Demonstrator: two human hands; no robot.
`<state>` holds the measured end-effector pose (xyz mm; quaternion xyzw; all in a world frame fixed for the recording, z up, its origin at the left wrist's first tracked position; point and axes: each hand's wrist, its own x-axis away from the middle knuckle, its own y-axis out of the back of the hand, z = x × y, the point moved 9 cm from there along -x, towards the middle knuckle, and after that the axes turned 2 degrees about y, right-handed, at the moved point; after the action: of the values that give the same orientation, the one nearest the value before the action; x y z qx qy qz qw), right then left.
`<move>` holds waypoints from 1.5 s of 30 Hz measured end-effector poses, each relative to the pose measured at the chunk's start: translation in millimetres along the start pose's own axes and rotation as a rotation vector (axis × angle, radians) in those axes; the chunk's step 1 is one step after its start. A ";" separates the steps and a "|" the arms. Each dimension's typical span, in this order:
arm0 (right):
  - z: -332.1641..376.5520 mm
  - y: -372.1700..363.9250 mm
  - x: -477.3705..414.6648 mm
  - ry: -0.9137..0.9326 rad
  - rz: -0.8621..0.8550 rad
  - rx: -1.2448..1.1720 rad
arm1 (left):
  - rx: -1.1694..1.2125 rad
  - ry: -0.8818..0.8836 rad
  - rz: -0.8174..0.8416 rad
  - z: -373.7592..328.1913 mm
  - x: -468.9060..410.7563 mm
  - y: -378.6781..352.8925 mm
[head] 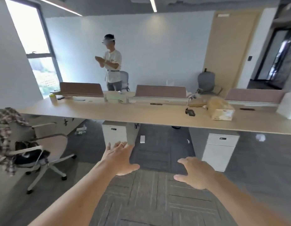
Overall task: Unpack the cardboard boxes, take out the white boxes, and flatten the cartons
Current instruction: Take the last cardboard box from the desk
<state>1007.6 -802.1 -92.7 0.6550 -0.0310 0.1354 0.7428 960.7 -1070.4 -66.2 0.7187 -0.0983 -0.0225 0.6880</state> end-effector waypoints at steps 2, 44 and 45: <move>-80.6 12.3 6.8 -0.068 -0.011 -0.012 | -0.009 -0.054 0.008 -73.5 -37.1 1.8; -993.9 159.0 -319.4 -0.493 0.060 -0.130 | -0.153 -0.471 0.108 -852.8 -774.9 -39.9; -1016.2 167.1 -332.7 -0.482 0.059 -0.119 | -0.144 -0.465 0.101 -869.3 -790.7 -36.5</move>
<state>513.9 159.4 -148.2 0.6225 -0.2343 -0.0053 0.7467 335.8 -77.2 -138.4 0.6376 -0.2879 -0.1599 0.6965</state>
